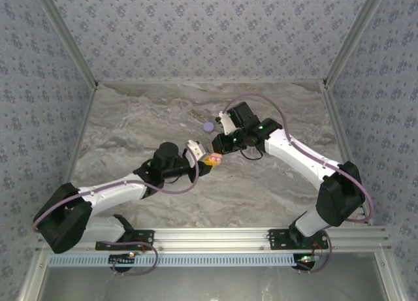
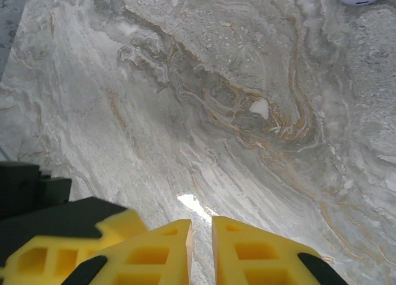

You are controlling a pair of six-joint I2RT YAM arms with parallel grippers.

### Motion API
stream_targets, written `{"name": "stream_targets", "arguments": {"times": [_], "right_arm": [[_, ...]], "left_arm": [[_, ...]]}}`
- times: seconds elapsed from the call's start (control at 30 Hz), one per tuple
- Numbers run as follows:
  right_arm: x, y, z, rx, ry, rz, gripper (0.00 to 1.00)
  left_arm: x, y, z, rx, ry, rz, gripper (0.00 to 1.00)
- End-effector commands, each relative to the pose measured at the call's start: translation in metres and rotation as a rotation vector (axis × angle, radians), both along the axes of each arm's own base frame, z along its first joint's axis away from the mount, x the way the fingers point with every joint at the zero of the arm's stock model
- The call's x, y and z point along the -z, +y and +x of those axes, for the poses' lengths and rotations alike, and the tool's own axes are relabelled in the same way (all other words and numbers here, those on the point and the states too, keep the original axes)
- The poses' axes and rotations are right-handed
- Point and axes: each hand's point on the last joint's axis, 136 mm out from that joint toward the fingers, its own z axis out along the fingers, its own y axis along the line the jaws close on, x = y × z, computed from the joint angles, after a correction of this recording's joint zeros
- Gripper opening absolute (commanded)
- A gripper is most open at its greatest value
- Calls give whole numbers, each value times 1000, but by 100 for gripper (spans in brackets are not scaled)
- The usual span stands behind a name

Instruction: Insert the wireless bluetooth earbuds into the charging case

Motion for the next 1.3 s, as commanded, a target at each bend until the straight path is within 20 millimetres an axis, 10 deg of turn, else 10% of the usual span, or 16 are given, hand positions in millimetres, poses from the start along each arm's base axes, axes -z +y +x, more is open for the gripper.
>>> {"name": "stream_targets", "arguments": {"times": [0.0, 0.33, 0.53, 0.83, 1.27], "right_arm": [[-2, 7, -13, -56, 35, 1, 19], [-4, -2, -6, -16, -2, -40, 21], [-2, -46, 20, 198, -104, -201, 32], [-3, -88, 31, 373, -124, -212, 34], [9, -96, 28, 394, -96, -218, 34]], "left_arm": [[-24, -3, 19, -77, -30, -59, 15], [-23, 0, 25, -115, -10, -64, 17], [-11, 10, 44, -241, 74, -44, 22], [30, 37, 83, -492, 366, -26, 29], [85, 34, 108, -592, 703, 73, 30]]}}
